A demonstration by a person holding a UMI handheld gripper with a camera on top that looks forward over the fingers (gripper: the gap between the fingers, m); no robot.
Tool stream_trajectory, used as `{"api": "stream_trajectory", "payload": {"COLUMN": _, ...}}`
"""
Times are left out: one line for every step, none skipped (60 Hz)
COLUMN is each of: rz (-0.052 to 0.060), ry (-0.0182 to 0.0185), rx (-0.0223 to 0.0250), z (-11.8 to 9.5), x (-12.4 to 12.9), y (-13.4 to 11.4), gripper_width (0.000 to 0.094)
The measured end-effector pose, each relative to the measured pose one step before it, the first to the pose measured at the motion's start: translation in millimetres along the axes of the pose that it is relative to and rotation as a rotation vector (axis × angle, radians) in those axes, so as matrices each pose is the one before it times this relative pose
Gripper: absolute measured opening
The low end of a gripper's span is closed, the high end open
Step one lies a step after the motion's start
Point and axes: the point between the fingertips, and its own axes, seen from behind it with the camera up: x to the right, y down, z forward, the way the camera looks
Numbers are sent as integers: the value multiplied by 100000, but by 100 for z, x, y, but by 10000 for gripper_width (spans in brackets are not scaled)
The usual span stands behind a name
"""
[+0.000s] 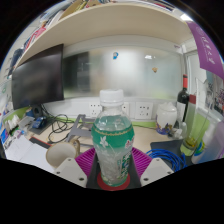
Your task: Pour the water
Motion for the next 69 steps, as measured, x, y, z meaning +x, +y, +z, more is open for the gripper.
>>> {"api": "stream_trajectory", "payload": {"rz": 218, "ry": -61, "rx": -1167, "z": -104, "x": -56, "y": 194, "gripper_width": 580}}
{"api": "stream_trajectory", "payload": {"rz": 233, "ry": -33, "rx": -757, "z": -141, "x": -42, "y": 112, "gripper_width": 617}}
{"api": "stream_trajectory", "payload": {"rz": 217, "ry": 160, "rx": -212, "z": -96, "x": -7, "y": 40, "gripper_width": 653}}
{"api": "stream_trajectory", "payload": {"rz": 195, "ry": 211, "rx": -185, "z": -232, "x": 2, "y": 13, "gripper_width": 692}}
{"api": "stream_trajectory", "payload": {"rz": 4, "ry": 67, "rx": -424, "z": -141, "x": -38, "y": 78, "gripper_width": 733}}
{"api": "stream_trajectory", "payload": {"rz": 14, "ry": -13, "rx": -691, "z": -197, "x": -70, "y": 137, "gripper_width": 768}}
{"api": "stream_trajectory", "payload": {"rz": -12, "ry": -41, "rx": -786, "z": -262, "x": -65, "y": 196, "gripper_width": 797}}
{"api": "stream_trajectory", "payload": {"rz": 58, "ry": -137, "rx": -649, "z": -290, "x": -90, "y": 189, "gripper_width": 825}}
{"api": "stream_trajectory", "payload": {"rz": 112, "ry": -86, "rx": -662, "z": -319, "x": -82, "y": 212, "gripper_width": 844}}
{"api": "stream_trajectory", "payload": {"rz": -53, "ry": -170, "rx": -799, "z": -381, "x": -111, "y": 253, "gripper_width": 855}}
{"api": "stream_trajectory", "payload": {"rz": -200, "ry": -17, "rx": -1012, "z": -489, "x": -71, "y": 313, "gripper_width": 867}}
{"api": "stream_trajectory", "payload": {"rz": -197, "ry": 224, "rx": -1322, "z": -497, "x": 11, "y": 357, "gripper_width": 871}}
{"api": "stream_trajectory", "payload": {"rz": -97, "ry": 504, "rx": -1111, "z": -486, "x": 18, "y": 301, "gripper_width": 866}}
{"api": "stream_trajectory", "payload": {"rz": 157, "ry": 767, "rx": -1025, "z": -561, "x": 34, "y": 302, "gripper_width": 863}}
{"api": "stream_trajectory", "payload": {"rz": 277, "ry": 884, "rx": -1083, "z": -637, "x": 40, "y": 336, "gripper_width": 859}}
{"api": "stream_trajectory", "payload": {"rz": 378, "ry": 986, "rx": -1157, "z": -657, "x": 16, "y": 337, "gripper_width": 856}}
{"api": "stream_trajectory", "payload": {"rz": 611, "ry": 1131, "rx": -1125, "z": -702, "x": 13, "y": 329, "gripper_width": 852}}
{"api": "stream_trajectory", "payload": {"rz": 679, "ry": 1132, "rx": -1190, "z": -725, "x": 5, "y": 323, "gripper_width": 852}}
{"api": "stream_trajectory", "payload": {"rz": 600, "ry": 1103, "rx": -1276, "z": -729, "x": -47, "y": 339, "gripper_width": 855}}
{"api": "stream_trajectory", "payload": {"rz": 351, "ry": 1133, "rx": -1343, "z": -719, "x": -25, "y": 380, "gripper_width": 854}}
{"api": "stream_trajectory", "payload": {"rz": 494, "ry": 1256, "rx": -1477, "z": -754, "x": -94, "y": 307, "gripper_width": 855}}
{"api": "stream_trajectory", "payload": {"rz": 632, "ry": 1076, "rx": -1316, "z": -764, "x": -159, "y": 251, "gripper_width": 858}}
{"api": "stream_trajectory", "payload": {"rz": 631, "ry": 783, "rx": -933, "z": -760, "x": -252, "y": 131, "gripper_width": 856}}
{"api": "stream_trajectory", "payload": {"rz": 547, "ry": 535, "rx": -552, "z": -750, "x": -318, "y": 34, "gripper_width": 858}}
{"api": "stream_trajectory", "payload": {"rz": 442, "ry": 583, "rx": -363, "z": -735, "x": -329, "y": -18, "gripper_width": 856}}
{"api": "stream_trajectory", "payload": {"rz": 408, "ry": 751, "rx": -426, "z": -732, "x": -288, "y": -30, "gripper_width": 858}}
{"api": "stream_trajectory", "payload": {"rz": 414, "ry": 937, "rx": -358, "z": -727, "x": -268, "y": -62, "gripper_width": 859}}
{"api": "stream_trajectory", "payload": {"rz": 463, "ry": 951, "rx": -127, "z": -736, "x": -293, "y": -124, "gripper_width": 860}}
{"api": "stream_trajectory", "payload": {"rz": 401, "ry": 1089, "rx": -271, "z": -725, "x": -405, "y": -232, "gripper_width": 859}}
{"api": "stream_trajectory", "payload": {"rz": 324, "ry": 714, "rx": 341, "z": -698, "x": -330, "y": -209, "gripper_width": 859}}
{"api": "stream_trajectory", "payload": {"rz": 248, "ry": 572, "rx": 295, "z": -650, "x": -347, "y": -170, "gripper_width": 858}}
{"api": "stream_trajectory", "payload": {"rz": 203, "ry": 572, "rx": 28, "z": -619, "x": -385, "y": -159, "gripper_width": 859}}
{"api": "stream_trajectory", "payload": {"rz": 99, "ry": 364, "rx": -146, "z": -618, "x": -391, "y": -123, "gripper_width": 857}}
{"api": "stream_trajectory", "payload": {"rz": 72, "ry": 353, "rx": -131, "z": -578, "x": -388, "y": -139, "gripper_width": 858}}
{"api": "stream_trajectory", "payload": {"rz": 175, "ry": 389, "rx": 14, "z": -564, "x": -386, "y": -167, "gripper_width": 857}}
{"api": "stream_trajectory", "payload": {"rz": 430, "ry": 445, "rx": 220, "z": -549, "x": -345, "y": -229, "gripper_width": 855}}
{"api": "stream_trajectory", "payload": {"rz": 672, "ry": 703, "rx": 70, "z": -487, "x": -476, "y": -343, "gripper_width": 854}}
{"api": "stream_trajectory", "payload": {"rz": 625, "ry": 169, "rx": 502, "z": -560, "x": -383, "y": -250, "gripper_width": 854}}
{"api": "stream_trajectory", "payload": {"rz": 498, "ry": -276, "rx": 547, "z": -476, "x": -379, "y": -246, "gripper_width": 849}}
{"api": "stream_trajectory", "payload": {"rz": 517, "ry": -330, "rx": 525, "z": -460, "x": -458, "y": -249, "gripper_width": 850}}
{"api": "stream_trajectory", "payload": {"rz": 557, "ry": -373, "rx": 497, "z": -438, "x": -402, "y": -260, "gripper_width": 850}}
{"api": "stream_trajectory", "payload": {"rz": 662, "ry": -208, "rx": 527, "z": -431, "x": -365, "y": -270, "gripper_width": 851}}
{"api": "stream_trajectory", "payload": {"rz": 685, "ry": -55, "rx": 647, "z": -413, "x": -333, "y": -294, "gripper_width": 853}}
{"api": "stream_trajectory", "payload": {"rz": 633, "ry": 173, "rx": 719, "z": -395, "x": -359, "y": -309, "gripper_width": 858}}
{"api": "stream_trajectory", "payload": {"rz": 464, "ry": -93, "rx": 706, "z": -394, "x": -255, "y": -278, "gripper_width": 857}}
{"api": "stream_trajectory", "payload": {"rz": 438, "ry": -87, "rx": 662, "z": -355, "x": -297, "y": -269, "gripper_width": 859}}
{"api": "stream_trajectory", "payload": {"rz": 357, "ry": 50, "rx": 331, "z": -318, "x": -291, "y": -204, "gripper_width": 859}}
{"api": "stream_trajectory", "payload": {"rz": 199, "ry": -69, "rx": 370, "z": -293, "x": -213, "y": -125, "gripper_width": 859}}
{"api": "stream_trajectory", "payload": {"rz": 24, "ry": -147, "rx": 362, "z": -271, "x": -242, "y": -139, "gripper_width": 859}}
{"api": "stream_trajectory", "payload": {"rz": -195, "ry": -296, "rx": 284, "z": -247, "x": -202, "y": -108, "gripper_width": 859}}
{"api": "stream_trajectory", "payload": {"rz": -237, "ry": -263, "rx": 216, "z": -237, "x": -202, "y": -77, "gripper_width": 858}}
{"api": "stream_trajectory", "payload": {"rz": -14, "ry": -164, "rx": 56, "z": -219, "x": -166, "y": -25, "gripper_width": 860}}
{"api": "stream_trajectory", "payload": {"rz": 297, "ry": -63, "rx": -41, "z": -181, "x": -100, "y": -1, "gripper_width": 859}}
{"api": "stream_trajectory", "payload": {"rz": 433, "ry": 106, "rx": -36, "z": -194, "x": -83, "y": 0, "gripper_width": 860}}
{"api": "stream_trajectory", "payload": {"rz": 308, "ry": 233, "rx": -13, "z": -152, "x": -24, "y": 1, "gripper_width": 859}}
{"api": "stream_trajectory", "payload": {"rz": 96, "ry": 267, "rx": -61, "z": -135, "x": -30, "y": 22, "gripper_width": 858}}
{"api": "stream_trajectory", "payload": {"rz": -13, "ry": 328, "rx": 80, "z": -134, "x": -52, "y": 64, "gripper_width": 857}}
{"api": "stream_trajectory", "payload": {"rz": -28, "ry": 260, "rx": -442, "z": -160, "x": -40, "y": 56, "gripper_width": 856}}
{"api": "stream_trajectory", "payload": {"rz": -252, "ry": 351, "rx": -312, "z": -152, "x": 8, "y": 82, "gripper_width": 856}}
{"api": "stream_trajectory", "payload": {"rz": -572, "ry": 326, "rx": -153, "z": -72, "x": 49, "y": 108, "gripper_width": 855}}
{"api": "stream_trajectory", "payload": {"rz": -547, "ry": 178, "rx": -90, "z": -94, "x": -13, "y": 18, "gripper_width": 856}}
{"api": "stream_trajectory", "payload": {"rz": -319, "ry": 58, "rx": 136, "z": -84, "x": -17, "y": -24, "gripper_width": 855}}
{"api": "stream_trajectory", "payload": {"rz": -184, "ry": 114, "rx": 312, "z": -92, "x": -3, "y": -74, "gripper_width": 857}}
{"api": "stream_trajectory", "payload": {"rz": -168, "ry": 231, "rx": 439, "z": -103, "x": 30, "y": -88, "gripper_width": 856}}
{"api": "stream_trajectory", "payload": {"rz": -107, "ry": 327, "rx": 384, "z": -102, "x": 65, "y": -89, "gripper_width": 855}}
{"api": "stream_trajectory", "payload": {"rz": 16, "ry": 359, "rx": 323, "z": -69, "x": 65, "y": -80, "gripper_width": 856}}
{"api": "stream_trajectory", "payload": {"rz": 168, "ry": 310, "rx": 175, "z": -39, "x": 39, "y": -89, "gripper_width": 858}}
{"api": "stream_trajectory", "payload": {"rz": 264, "ry": 145, "rx": 178, "z": -59, "x": -21, "y": -62, "gripper_width": 857}}
{"api": "stream_trajectory", "payload": {"rz": 336, "ry": 59, "rx": 166, "z": -23, "x": -30, "y": -68, "gripper_width": 860}}
